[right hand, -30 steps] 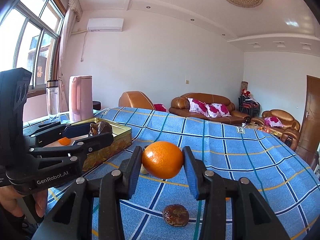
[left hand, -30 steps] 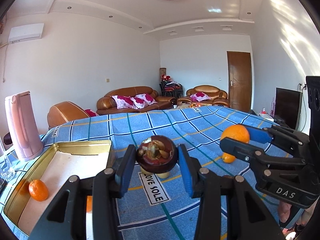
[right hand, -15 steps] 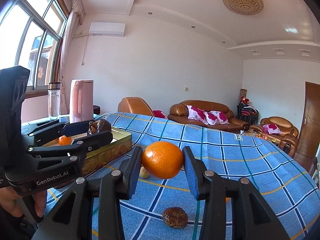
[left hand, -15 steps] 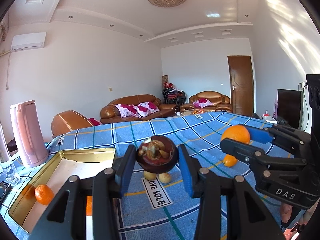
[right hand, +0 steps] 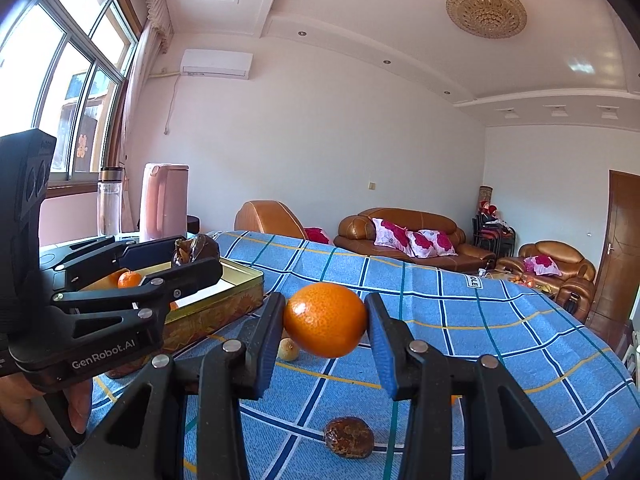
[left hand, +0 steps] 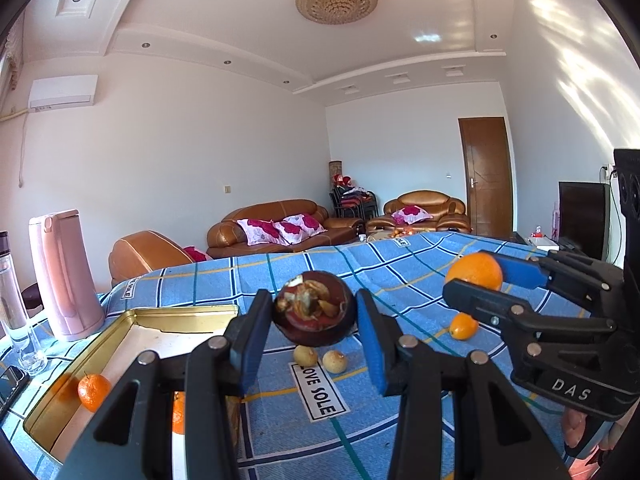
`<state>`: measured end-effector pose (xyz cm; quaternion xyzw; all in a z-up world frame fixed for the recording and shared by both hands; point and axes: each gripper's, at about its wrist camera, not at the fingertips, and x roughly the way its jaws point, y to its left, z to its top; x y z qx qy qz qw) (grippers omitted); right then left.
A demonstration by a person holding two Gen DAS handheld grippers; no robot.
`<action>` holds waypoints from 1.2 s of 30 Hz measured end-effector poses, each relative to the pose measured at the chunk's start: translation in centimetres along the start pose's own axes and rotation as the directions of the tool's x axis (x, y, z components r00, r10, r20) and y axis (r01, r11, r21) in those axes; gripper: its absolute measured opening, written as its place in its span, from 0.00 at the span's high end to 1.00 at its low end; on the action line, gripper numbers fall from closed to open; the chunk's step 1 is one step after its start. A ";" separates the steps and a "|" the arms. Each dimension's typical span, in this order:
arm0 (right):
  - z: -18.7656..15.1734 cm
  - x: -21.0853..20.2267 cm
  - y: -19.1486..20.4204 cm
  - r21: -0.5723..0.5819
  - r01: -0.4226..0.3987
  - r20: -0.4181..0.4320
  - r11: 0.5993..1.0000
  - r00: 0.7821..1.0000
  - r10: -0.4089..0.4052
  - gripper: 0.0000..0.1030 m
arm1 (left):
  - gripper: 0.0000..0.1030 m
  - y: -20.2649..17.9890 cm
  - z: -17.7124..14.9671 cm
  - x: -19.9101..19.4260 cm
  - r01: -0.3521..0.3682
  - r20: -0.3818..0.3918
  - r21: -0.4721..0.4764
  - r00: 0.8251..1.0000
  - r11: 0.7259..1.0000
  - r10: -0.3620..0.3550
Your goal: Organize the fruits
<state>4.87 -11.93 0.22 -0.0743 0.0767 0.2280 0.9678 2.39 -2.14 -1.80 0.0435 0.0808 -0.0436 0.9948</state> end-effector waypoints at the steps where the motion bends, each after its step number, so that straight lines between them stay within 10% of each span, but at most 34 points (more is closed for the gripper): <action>1: 0.0 0.0 0.0 -0.002 0.001 0.000 1.000 1.000 -0.001 0.58 | 0.57 0.1 0.0 0.0 0.000 0.000 -0.002 1.000 1.000 0.000; 36: 0.6 2.0 2.4 -0.049 -0.044 -0.059 0.998 0.997 0.042 0.58 | 0.57 3.1 -0.1 0.6 -0.023 -0.051 -0.048 0.999 0.999 0.020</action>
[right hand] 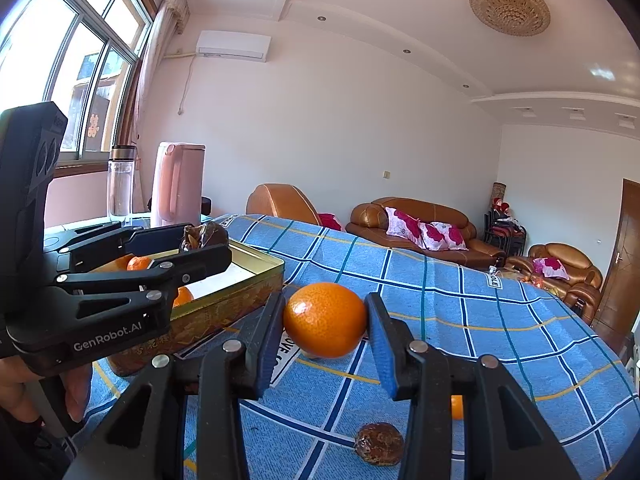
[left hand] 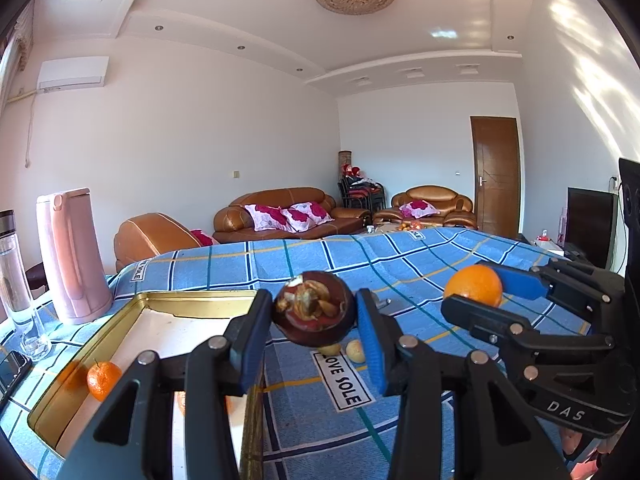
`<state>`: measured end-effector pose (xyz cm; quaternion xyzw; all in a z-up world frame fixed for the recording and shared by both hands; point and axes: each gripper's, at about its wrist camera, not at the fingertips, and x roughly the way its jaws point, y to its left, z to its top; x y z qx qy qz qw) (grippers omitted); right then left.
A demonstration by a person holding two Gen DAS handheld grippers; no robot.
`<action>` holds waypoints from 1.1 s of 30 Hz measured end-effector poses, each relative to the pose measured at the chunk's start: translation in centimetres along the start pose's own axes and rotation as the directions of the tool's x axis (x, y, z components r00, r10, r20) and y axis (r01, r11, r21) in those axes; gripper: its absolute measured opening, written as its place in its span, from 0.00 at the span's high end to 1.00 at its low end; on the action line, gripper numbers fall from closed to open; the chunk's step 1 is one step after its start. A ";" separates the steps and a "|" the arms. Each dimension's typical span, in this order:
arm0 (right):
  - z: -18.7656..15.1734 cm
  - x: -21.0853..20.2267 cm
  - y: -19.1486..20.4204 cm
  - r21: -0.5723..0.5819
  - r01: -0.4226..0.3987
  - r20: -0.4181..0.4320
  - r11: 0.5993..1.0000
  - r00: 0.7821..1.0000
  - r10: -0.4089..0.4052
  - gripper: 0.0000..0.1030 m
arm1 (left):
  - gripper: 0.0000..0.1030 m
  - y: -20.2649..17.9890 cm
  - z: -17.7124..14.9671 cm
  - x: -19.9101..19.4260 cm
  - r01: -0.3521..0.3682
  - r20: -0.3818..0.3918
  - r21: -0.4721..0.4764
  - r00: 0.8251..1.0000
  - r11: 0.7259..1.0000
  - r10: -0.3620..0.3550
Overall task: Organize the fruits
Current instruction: 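Carry the mangosteen in the left gripper and orange in the right over the gold tray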
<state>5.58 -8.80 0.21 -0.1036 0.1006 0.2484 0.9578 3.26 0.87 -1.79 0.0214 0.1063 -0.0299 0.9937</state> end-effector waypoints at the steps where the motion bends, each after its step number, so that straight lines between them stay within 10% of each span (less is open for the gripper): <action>1: 0.0 0.1 0.1 -0.002 -0.003 -0.001 1.000 1.000 0.003 0.58 | 0.57 0.1 0.0 0.0 -0.002 -0.003 0.001 1.000 1.000 0.002; 33: 3.7 6.8 10.3 -0.032 -0.302 -0.067 0.953 0.952 0.299 0.58 | 0.57 11.1 -2.1 -0.4 -0.220 -0.205 -0.088 0.958 0.971 0.199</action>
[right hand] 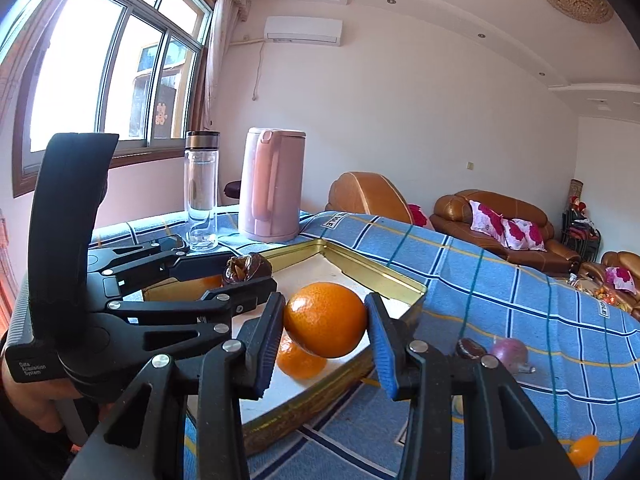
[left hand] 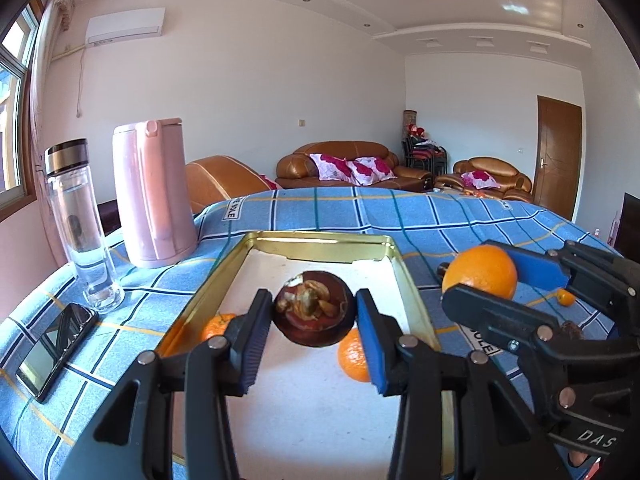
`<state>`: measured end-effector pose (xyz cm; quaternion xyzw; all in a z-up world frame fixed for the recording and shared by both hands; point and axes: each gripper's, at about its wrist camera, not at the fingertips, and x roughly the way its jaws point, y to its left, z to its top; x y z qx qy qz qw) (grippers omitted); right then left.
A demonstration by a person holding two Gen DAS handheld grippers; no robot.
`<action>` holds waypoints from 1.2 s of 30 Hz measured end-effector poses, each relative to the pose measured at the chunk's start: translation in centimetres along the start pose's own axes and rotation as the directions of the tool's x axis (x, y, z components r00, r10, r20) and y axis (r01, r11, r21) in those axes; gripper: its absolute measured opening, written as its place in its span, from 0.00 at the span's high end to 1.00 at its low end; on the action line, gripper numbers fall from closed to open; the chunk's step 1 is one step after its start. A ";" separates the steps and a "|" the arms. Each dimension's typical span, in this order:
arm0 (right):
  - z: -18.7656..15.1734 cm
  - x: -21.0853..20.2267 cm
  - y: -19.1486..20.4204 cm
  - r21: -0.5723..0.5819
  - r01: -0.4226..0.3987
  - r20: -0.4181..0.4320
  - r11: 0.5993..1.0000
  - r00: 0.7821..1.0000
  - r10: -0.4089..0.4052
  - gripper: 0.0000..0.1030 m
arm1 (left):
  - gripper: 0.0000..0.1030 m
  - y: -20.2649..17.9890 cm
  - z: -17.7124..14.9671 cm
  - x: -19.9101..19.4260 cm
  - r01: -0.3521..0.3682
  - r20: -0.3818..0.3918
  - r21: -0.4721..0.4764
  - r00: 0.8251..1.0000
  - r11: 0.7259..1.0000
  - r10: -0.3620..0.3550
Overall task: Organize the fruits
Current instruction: 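Carry the mangosteen in the left gripper and orange in the right over the gold tray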
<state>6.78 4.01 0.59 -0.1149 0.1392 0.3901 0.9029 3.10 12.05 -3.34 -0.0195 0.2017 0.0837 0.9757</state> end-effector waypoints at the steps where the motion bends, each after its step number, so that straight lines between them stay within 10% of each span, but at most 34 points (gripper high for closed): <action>1: 0.1 0.5 0.3 0.001 -0.009 -0.006 1.000 1.000 0.009 0.58 | 0.57 0.4 -0.1 0.1 -0.003 -0.007 -0.006 1.000 1.000 0.003; 36: -0.4 7.2 1.9 0.083 -0.119 -0.232 0.989 0.963 0.135 0.58 | 0.57 4.0 -1.6 3.2 -0.048 -0.207 0.012 0.977 0.999 0.049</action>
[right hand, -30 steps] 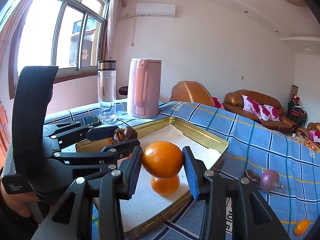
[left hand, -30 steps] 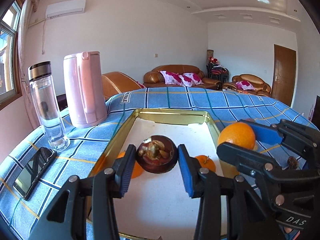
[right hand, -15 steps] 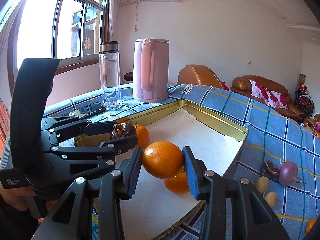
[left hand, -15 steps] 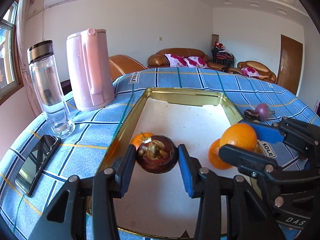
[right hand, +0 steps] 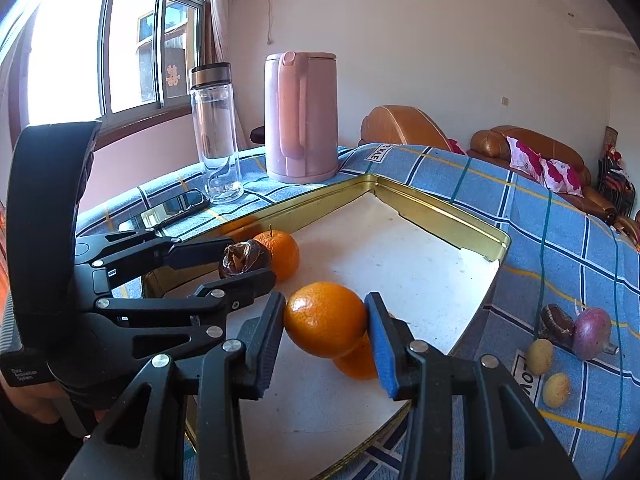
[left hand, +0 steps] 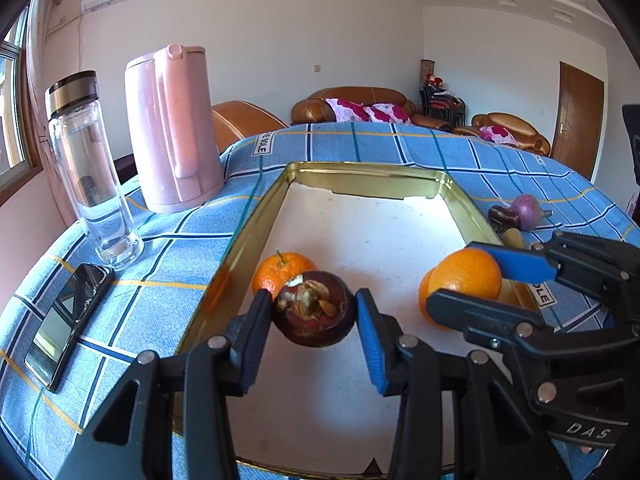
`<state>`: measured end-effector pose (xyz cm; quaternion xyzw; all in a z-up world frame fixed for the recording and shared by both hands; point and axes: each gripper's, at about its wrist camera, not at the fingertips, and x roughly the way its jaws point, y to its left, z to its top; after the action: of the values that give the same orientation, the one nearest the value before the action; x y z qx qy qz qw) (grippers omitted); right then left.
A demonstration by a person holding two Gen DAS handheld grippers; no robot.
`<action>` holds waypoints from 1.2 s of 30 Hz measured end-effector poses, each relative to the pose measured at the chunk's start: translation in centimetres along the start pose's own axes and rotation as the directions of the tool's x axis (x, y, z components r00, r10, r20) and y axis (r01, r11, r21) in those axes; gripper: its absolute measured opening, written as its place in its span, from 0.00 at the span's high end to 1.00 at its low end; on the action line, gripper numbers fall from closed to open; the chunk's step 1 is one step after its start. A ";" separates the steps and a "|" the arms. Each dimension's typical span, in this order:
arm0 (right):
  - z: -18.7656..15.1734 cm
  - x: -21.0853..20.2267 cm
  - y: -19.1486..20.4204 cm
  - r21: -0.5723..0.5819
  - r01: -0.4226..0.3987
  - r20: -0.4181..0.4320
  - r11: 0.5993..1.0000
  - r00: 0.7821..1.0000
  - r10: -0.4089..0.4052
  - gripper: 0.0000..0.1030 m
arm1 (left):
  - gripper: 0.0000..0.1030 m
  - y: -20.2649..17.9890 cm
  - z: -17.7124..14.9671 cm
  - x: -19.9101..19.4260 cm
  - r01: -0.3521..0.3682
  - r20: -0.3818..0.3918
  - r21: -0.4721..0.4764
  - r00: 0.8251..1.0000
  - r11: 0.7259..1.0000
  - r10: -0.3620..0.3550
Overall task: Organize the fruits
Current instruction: 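Carry the mangosteen in the left gripper and orange in the right over the gold tray, then lower both held fruits into the tray and open both grippers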
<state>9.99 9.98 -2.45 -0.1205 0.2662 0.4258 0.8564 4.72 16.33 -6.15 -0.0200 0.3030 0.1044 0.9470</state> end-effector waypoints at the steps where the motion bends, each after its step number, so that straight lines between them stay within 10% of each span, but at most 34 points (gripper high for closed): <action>1: 0.0 0.1 0.0 0.002 0.004 -0.004 1.000 1.000 -0.004 0.58 | 0.57 0.0 0.0 0.0 0.001 -0.002 0.000 1.000 1.000 -0.001; 20: 0.0 0.9 -0.1 0.007 -0.026 -0.044 1.000 0.999 0.026 0.44 | 0.56 0.8 -0.6 -0.1 -0.009 -0.016 -0.013 1.000 1.000 0.009; 29: -0.6 -2.0 -1.3 0.031 0.084 0.050 0.996 0.995 -0.085 0.33 | 0.25 0.1 -0.6 -2.0 -0.002 0.057 -0.038 0.998 0.999 0.004; 36: -3.0 -6.3 -6.0 0.120 0.191 0.048 0.974 0.979 -0.198 0.33 | 0.23 -3.6 -0.3 -3.2 0.052 0.093 0.016 0.994 0.999 -0.053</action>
<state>10.59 0.87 -1.54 -0.0838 0.2513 0.3273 0.9070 2.76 12.15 -4.69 -0.0167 0.2584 0.0782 0.9627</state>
